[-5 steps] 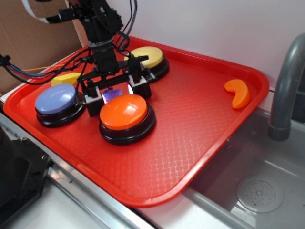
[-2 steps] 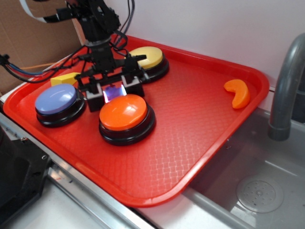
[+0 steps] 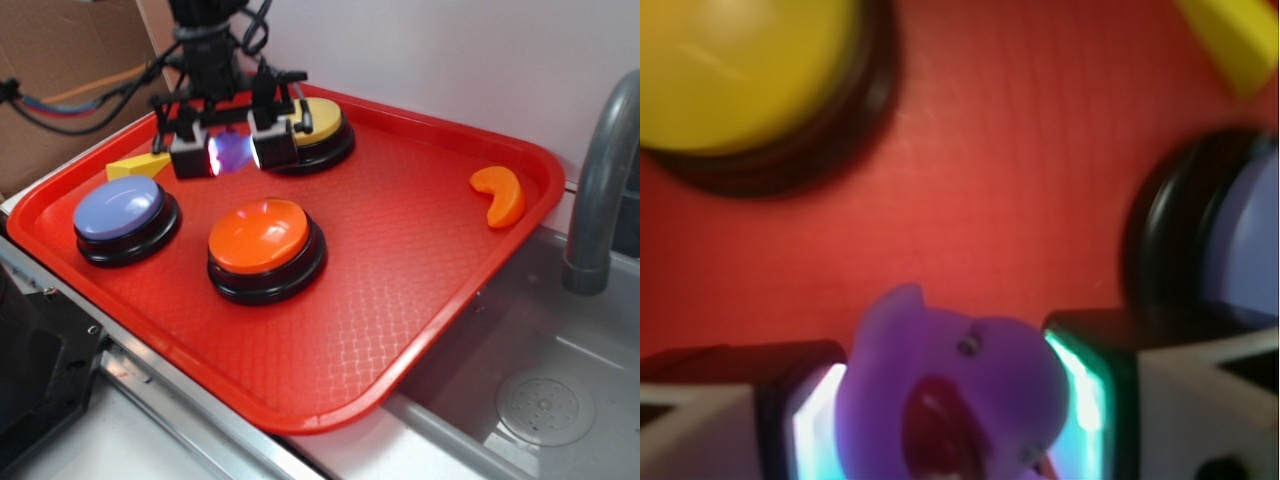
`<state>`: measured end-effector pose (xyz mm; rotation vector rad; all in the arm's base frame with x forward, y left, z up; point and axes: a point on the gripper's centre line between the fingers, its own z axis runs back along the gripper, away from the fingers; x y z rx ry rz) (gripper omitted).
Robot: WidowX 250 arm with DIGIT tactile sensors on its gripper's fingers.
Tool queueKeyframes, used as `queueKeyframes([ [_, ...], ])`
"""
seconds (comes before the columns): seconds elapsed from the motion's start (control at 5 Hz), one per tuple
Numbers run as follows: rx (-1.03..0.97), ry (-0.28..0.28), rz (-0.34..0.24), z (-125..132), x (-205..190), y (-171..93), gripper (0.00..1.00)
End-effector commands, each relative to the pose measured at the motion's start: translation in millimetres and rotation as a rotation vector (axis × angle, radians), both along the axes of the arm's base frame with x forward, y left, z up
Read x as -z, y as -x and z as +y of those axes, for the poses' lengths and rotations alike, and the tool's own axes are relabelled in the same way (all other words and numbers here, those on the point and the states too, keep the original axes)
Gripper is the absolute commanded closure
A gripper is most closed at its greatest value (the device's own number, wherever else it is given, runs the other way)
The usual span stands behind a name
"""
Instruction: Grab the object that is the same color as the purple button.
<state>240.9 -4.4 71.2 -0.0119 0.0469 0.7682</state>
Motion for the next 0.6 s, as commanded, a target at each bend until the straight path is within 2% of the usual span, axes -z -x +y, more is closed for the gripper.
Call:
queueKeyframes([
  [0.0,0.425,0.029,-0.108,9.3,-66.2,-10.2,1.0],
  [0.2,0.561,-0.023,-0.146,2.5,-82.4,-9.4,1.0],
  [0.4,0.604,-0.023,-0.124,-1.9,-78.9,-11.7,1.0],
])
